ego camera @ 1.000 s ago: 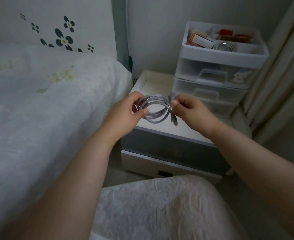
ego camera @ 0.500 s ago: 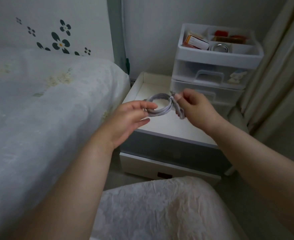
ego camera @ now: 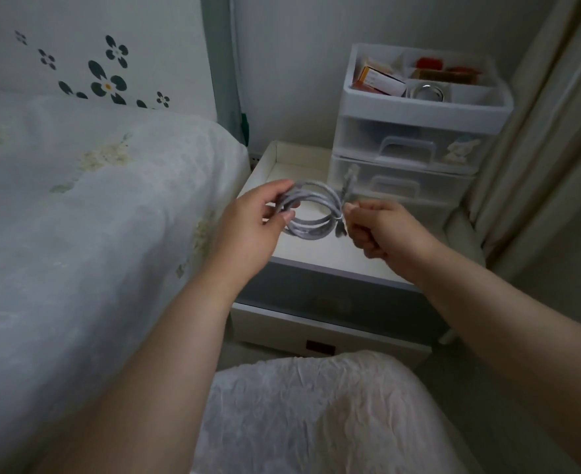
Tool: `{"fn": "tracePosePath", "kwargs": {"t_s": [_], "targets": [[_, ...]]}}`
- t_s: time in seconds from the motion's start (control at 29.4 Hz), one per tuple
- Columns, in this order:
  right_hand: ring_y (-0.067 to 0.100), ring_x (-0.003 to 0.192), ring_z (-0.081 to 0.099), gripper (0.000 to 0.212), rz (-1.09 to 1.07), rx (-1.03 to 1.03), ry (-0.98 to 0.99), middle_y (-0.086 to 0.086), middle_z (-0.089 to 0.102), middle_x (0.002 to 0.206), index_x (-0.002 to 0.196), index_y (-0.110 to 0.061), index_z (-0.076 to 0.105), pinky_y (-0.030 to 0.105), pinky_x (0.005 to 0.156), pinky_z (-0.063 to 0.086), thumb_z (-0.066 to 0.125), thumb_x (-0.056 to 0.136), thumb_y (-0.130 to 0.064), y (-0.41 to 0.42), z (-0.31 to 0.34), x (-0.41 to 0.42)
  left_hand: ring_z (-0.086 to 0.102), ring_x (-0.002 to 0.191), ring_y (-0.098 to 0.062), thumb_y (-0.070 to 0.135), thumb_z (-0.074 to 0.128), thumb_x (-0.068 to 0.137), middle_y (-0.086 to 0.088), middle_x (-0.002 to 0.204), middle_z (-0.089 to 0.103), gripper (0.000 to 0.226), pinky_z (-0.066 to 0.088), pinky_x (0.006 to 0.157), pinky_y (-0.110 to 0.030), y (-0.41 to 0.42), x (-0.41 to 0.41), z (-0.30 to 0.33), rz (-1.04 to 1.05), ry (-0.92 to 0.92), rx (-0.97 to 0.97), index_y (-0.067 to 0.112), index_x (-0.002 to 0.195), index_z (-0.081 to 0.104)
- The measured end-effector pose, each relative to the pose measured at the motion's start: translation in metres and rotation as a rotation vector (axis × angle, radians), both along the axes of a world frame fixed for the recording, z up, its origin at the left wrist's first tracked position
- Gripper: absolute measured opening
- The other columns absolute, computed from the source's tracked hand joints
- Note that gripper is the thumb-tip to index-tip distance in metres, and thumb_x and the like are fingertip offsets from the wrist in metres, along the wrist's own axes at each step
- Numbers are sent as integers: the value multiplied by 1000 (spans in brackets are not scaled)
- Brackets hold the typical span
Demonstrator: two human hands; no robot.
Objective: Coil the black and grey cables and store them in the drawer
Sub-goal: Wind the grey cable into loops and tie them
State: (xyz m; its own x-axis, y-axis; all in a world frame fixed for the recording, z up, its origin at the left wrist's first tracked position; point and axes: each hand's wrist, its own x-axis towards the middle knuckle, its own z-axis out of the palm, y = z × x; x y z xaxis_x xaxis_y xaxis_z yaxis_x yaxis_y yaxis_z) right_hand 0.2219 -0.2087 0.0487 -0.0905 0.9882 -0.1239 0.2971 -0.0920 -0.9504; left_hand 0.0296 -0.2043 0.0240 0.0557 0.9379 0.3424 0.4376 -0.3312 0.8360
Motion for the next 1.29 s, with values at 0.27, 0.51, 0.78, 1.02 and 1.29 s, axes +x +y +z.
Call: {"fn": "tracePosePath", "kwargs": {"t_s": [0.27,0.51,0.78,1.02,1.29], "targets": [[2,33,27,18,68,-611,578,-9,29,40,62,-19,45,11,35,14,49,80,-16,23,-3,21,60,90,-2,-1,63,87,11,100,63,29,46,82,-8,6,12,-6,-23,106,328,12,113,69],[13,57,43,22,-59,-32,-346,1,49,67,80,-15,57,24,51,38,43,97,-19,31,-9,15,61,93,-8,1,62,88,7,103,65,32,51,84,-17,16,28,-14,-16,131,250,13,117,67],[21,78,58,11,-92,44,-949,4,56,82,96,-15,57,35,78,53,49,93,-8,61,-22,4,64,90,-23,3,60,88,-9,106,69,34,40,73,-21,23,58,-13,163,284,279,9,121,65],[11,79,59,22,13,18,-508,-3,64,92,115,-14,57,22,60,48,46,98,-23,76,-18,15,60,92,-8,12,62,91,2,111,68,34,40,71,-6,44,52,-15,260,75,31,17,125,64],[8,39,40,20,-618,-179,824,0,45,48,74,-13,45,20,52,39,53,92,-12,139,-47,53,68,94,-17,12,69,86,13,97,66,32,58,82,-38,58,52,-19,217,-319,-213,22,117,68]]}}
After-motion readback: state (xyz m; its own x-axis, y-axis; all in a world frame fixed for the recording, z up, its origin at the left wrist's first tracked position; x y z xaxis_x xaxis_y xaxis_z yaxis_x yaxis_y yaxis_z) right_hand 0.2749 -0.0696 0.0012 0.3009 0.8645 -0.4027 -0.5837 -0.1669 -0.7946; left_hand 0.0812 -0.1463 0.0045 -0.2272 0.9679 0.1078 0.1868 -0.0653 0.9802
